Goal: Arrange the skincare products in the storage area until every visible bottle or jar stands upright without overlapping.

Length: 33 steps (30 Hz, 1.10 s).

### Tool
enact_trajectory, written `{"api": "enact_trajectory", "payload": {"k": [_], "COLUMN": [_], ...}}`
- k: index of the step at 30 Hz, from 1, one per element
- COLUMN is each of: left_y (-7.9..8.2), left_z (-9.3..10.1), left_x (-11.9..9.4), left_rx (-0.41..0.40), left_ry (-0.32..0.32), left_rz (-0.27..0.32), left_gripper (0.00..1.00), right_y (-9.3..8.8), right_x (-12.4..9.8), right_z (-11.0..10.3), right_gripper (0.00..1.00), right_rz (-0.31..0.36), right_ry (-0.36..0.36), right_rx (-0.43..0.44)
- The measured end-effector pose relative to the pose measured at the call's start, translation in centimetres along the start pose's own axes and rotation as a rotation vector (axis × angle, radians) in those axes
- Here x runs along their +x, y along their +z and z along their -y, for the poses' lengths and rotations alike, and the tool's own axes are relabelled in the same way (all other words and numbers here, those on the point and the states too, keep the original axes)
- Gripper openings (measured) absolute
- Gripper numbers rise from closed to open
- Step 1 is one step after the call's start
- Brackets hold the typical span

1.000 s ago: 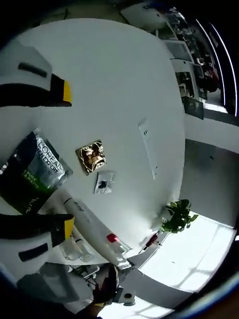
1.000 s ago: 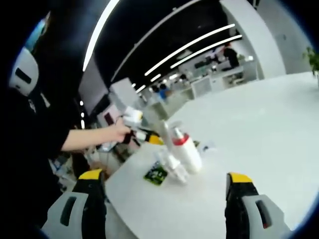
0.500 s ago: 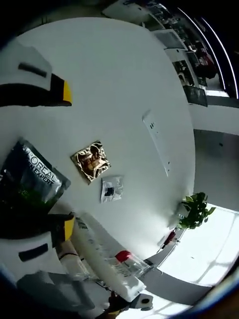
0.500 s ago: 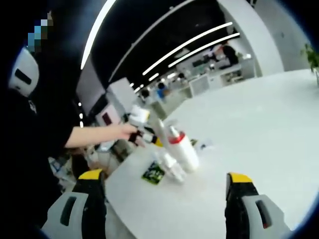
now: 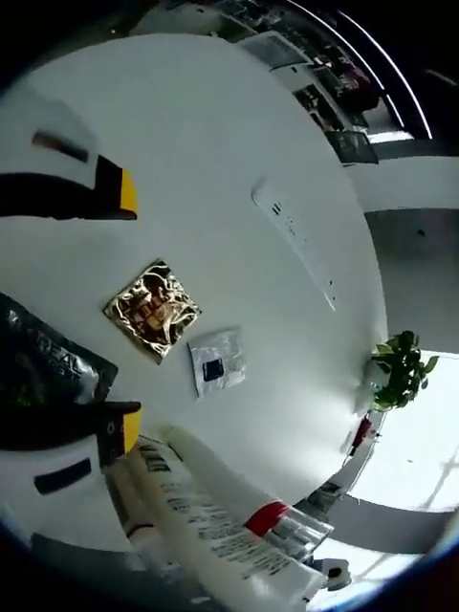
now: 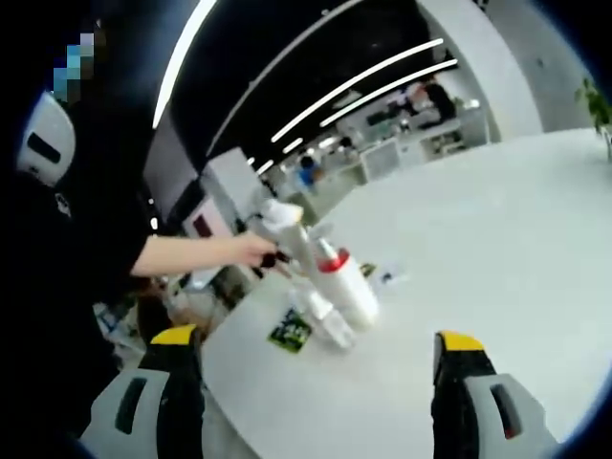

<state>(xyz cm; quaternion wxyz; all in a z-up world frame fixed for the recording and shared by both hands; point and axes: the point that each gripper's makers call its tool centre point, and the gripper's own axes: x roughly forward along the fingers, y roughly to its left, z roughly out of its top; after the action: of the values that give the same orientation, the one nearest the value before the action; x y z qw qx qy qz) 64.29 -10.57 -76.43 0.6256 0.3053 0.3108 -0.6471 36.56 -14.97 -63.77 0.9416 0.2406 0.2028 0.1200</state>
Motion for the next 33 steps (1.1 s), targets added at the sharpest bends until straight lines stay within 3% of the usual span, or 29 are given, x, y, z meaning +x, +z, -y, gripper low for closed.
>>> {"api": "enact_trajectory", "payload": {"k": [8,13,20,26,33], "left_y": [0.7,0.8,1.3,0.9,0.8], "left_z": [0.6,0.6,0.5,0.8,0.1], "left_x": [1.1,2.0,2.9,3.5,3.6], "left_rx": [0.056,0.136,0.171,0.198,0.229], "left_ry": [-0.058,-0.126,-0.162,-0.175,-0.142], "left_rz": [-0.017,-0.065,-0.101,-0.137,-0.155], "left_gripper": [0.72,0.68,0.64,0.61,0.56], "right_y": [-0.4,-0.6,-0.9,-0.8,-1.0], "right_x": [-0.1,0.0,0.0,0.1,0.2], "right_z": [0.5,0.8,1.2,1.3,1.4], "right_gripper": [0.99,0.99,0.99,0.99,0.99], "right_rz": [0.001,0.007,0.007,0.007,0.006], "right_ry": [-0.011,-0.014,-0.020,-0.020,-0.020], "right_rx": [0.017,0.032,0.045,0.047,0.054]}}
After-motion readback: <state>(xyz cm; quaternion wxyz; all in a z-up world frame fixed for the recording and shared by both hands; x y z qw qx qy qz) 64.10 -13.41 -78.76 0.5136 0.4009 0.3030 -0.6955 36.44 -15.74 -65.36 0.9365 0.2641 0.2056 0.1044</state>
